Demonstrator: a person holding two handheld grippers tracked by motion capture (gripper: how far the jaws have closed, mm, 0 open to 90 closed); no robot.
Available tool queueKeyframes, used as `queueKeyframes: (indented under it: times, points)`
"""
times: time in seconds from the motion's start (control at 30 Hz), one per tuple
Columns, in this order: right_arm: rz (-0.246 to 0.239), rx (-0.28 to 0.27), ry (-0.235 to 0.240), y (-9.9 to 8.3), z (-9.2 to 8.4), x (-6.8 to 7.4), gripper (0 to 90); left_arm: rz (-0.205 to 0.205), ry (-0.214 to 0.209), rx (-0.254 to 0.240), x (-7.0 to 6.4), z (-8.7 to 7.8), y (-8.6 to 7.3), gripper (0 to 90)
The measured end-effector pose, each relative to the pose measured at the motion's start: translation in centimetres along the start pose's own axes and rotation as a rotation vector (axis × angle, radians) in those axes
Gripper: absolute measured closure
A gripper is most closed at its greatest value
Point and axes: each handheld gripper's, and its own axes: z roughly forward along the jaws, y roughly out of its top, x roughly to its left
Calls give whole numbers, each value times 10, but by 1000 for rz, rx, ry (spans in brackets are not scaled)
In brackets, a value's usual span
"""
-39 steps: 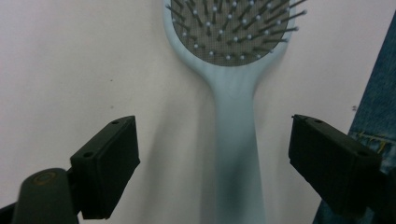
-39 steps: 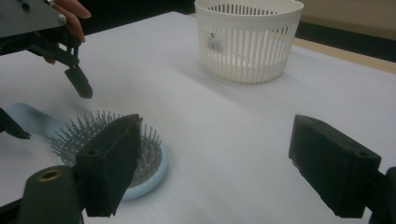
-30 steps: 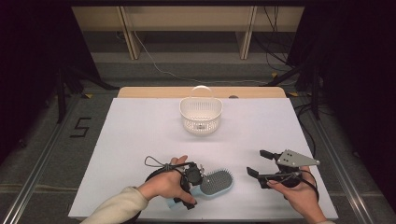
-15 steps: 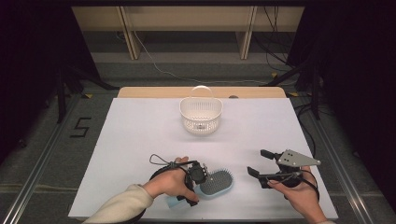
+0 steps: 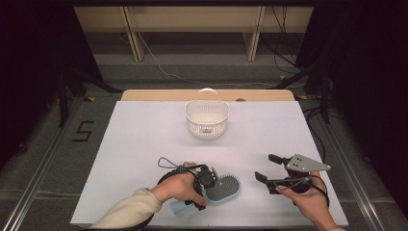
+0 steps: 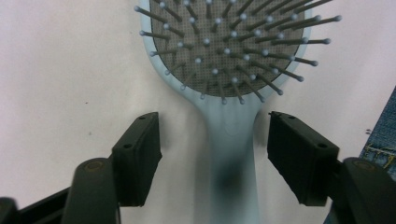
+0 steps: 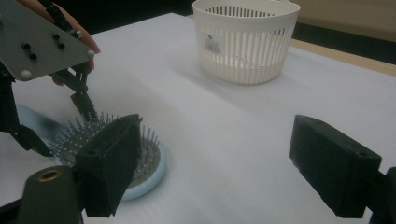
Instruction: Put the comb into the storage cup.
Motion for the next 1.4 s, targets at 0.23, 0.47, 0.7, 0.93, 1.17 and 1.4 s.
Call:
queueKeyframes:
  times: [0.23,0.47,0.7,0.93,1.17,1.4]
  points:
    - [0,0,1,0,0,0,177,-3,-8,8,-1,1,1,376]
    - [1,-1,1,0,0,0,178,21,-3,9,-2,1,3,406]
    - [1,-2,3,0,0,0,178,39,8,11,-3,2,4,462]
    - [1,0,4,0,0,0,178,48,12,7,-4,2,5,478]
    - [0,2,3,0,0,0,178,52,9,9,-3,1,5,500]
    - [1,1,4,0,0,0,177,57,7,13,-1,1,6,526]
